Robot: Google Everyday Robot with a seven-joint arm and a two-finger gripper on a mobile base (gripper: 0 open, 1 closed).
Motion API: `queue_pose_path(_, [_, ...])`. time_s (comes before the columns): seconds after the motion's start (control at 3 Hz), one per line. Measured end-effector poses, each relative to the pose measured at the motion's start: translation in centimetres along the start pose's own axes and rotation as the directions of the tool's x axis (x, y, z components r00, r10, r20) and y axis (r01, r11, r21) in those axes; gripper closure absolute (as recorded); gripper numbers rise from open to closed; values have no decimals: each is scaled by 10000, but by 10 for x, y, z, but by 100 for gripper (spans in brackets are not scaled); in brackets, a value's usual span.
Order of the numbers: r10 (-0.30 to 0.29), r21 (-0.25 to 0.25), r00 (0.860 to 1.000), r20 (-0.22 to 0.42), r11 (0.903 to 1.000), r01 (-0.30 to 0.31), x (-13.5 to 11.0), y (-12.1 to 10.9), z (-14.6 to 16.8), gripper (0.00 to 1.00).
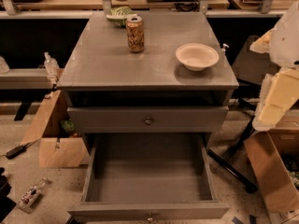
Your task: Place orange can into middle drawer
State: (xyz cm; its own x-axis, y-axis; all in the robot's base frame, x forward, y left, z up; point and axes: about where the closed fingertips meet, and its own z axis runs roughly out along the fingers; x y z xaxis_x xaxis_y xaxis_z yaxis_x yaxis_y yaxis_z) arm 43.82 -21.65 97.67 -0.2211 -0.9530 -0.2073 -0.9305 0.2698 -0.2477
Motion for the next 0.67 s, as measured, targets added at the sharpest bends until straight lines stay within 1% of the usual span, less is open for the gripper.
queue_pose_path(0.33, [6,41,10000,90,10000,-6,-1,-2,1,0])
queue_pose_path(0.67, [48,660,9882,1532,9977,-151,-22,-32,16,0])
